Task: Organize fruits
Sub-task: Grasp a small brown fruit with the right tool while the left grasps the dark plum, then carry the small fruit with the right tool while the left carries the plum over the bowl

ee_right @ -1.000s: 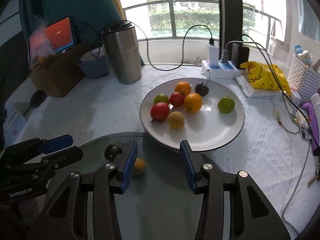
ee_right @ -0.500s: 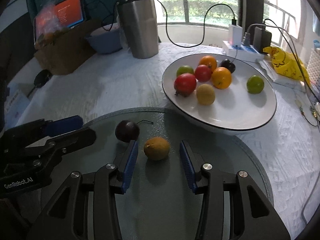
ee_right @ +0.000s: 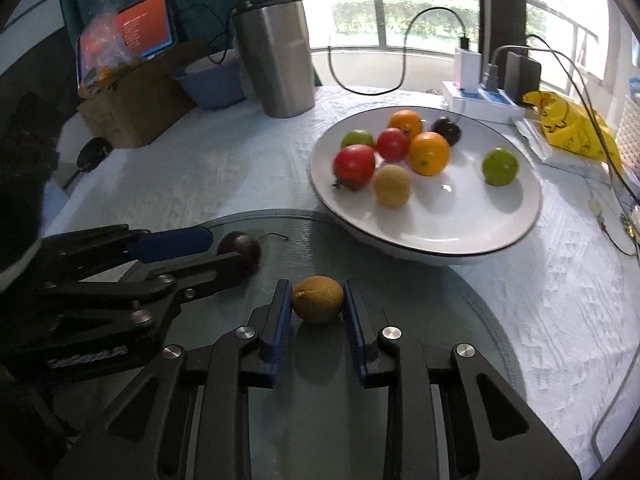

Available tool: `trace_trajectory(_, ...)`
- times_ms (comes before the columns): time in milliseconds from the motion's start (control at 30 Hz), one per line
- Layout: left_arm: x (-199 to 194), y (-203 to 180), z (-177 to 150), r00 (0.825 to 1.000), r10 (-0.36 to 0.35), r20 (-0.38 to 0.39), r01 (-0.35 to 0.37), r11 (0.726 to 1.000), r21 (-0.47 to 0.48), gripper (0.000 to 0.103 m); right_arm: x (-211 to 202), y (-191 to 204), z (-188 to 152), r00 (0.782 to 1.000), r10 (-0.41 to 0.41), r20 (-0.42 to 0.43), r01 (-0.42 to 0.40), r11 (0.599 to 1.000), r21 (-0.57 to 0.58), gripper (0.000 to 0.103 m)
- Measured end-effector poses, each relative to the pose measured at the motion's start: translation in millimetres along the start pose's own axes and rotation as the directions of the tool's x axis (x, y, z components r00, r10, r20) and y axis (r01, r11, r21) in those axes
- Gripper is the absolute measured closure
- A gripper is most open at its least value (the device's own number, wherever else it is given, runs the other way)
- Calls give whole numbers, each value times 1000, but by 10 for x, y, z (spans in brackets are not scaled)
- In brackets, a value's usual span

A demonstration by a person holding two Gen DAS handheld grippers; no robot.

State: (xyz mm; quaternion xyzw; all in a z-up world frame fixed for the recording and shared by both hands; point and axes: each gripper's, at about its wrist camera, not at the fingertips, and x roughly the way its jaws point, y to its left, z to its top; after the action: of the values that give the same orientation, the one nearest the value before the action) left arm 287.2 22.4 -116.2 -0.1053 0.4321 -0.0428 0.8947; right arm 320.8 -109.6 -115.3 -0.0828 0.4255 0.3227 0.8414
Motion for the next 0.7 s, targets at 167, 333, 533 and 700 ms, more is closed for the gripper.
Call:
trace_trajectory(167, 81, -76, 50, 1000, 9, -3, -8, 1000, 29, 58, -80, -152, -11, 1000, -6, 14, 6, 1000, 19, 75)
trace_trajectory(333, 100, -105, 84, 1000, 10, -6, -9, 1000, 30, 71, -176, -271, -7, 999, -11, 33, 10, 1000, 28, 75)
trace_trajectory(533, 84, -90, 74, 1000, 16, -17, -15, 999, 31, 73, -263, -339, 22, 999, -11, 53, 10, 1000, 10, 75)
trace_trajectory(700, 26, -152, 53, 1000, 1, -14, 0, 999, 41, 74, -336, -390, 73, 997, -14, 73, 13, 1000, 8, 75)
